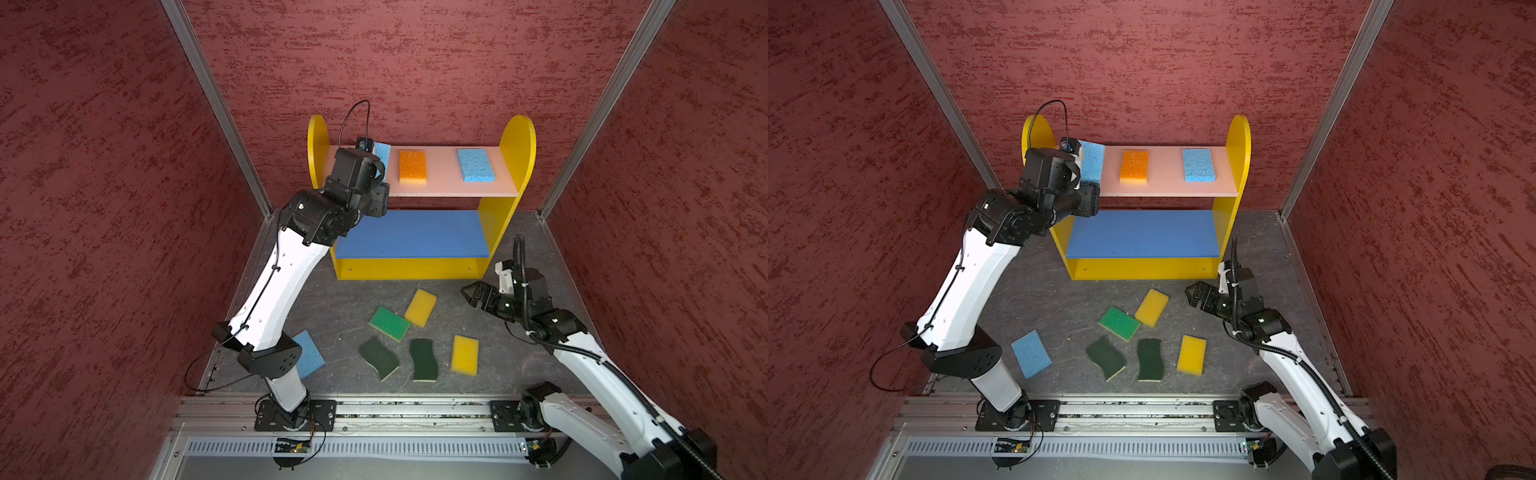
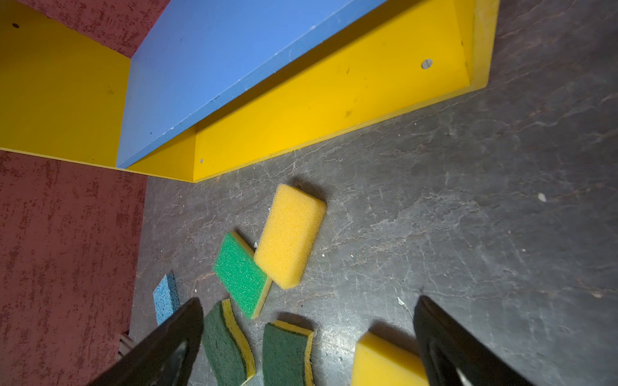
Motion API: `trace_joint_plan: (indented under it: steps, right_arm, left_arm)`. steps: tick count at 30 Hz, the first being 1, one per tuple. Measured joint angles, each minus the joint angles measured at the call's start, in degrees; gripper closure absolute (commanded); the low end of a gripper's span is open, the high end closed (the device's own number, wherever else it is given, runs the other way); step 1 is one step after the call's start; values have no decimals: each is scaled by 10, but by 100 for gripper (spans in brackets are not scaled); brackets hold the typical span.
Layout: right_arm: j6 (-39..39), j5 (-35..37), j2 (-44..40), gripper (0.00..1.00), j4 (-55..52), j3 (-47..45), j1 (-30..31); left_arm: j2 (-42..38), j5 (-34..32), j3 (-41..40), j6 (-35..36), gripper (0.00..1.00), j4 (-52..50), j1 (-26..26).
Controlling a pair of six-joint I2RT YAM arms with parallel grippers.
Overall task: Arrange cleaning sponges on a shelf
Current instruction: Place the cleaning sponge on the shelf.
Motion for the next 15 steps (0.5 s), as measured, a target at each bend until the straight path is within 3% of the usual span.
trace_joint_plan:
  steps: [15]
  right_arm:
    - [8,-4,5,1,14,-15,0]
  left_arm:
    - [26,6,2,-20,28,23,43]
